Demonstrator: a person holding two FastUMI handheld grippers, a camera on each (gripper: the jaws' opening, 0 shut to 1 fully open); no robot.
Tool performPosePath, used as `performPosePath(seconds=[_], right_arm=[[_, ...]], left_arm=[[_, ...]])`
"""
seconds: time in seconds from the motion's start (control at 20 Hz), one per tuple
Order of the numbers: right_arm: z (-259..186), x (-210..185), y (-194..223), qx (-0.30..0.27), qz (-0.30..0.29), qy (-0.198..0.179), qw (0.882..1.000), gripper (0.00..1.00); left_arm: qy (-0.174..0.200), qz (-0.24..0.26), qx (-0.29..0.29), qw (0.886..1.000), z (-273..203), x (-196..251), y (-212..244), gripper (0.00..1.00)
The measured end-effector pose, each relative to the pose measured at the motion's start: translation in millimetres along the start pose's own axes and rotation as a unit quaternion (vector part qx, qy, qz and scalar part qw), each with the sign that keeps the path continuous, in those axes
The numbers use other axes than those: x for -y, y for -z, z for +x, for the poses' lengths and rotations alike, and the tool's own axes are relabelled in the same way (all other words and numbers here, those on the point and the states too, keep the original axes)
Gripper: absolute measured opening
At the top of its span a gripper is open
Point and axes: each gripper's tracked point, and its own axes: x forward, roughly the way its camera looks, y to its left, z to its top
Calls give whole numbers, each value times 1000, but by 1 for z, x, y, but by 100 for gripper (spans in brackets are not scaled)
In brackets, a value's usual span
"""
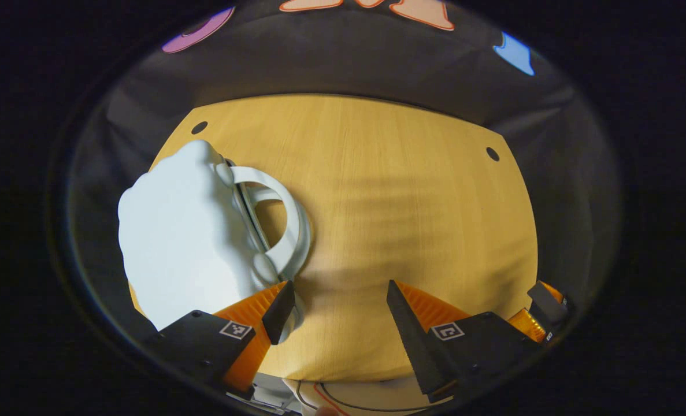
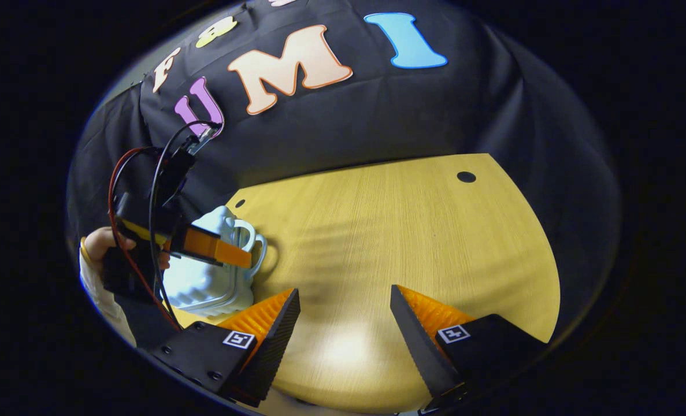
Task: First open the suitcase, pack the skin care products into it, and then close the suitcase.
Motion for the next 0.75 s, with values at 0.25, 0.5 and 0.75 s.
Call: performPosePath(seconds=[0.25,0.5,0.75], right_arm=[[-26,-19,10,18,2,15,1000,98],[-47,-39,25,34,6,39,999,99],[-59,-55,28,53,3,54,997,98]], left_arm=[[18,19,13,1000,-36,-1,37,96],[26,32,19,999,-52,-22,66,96],[33,35,22,999,-55,-39,78,96]])
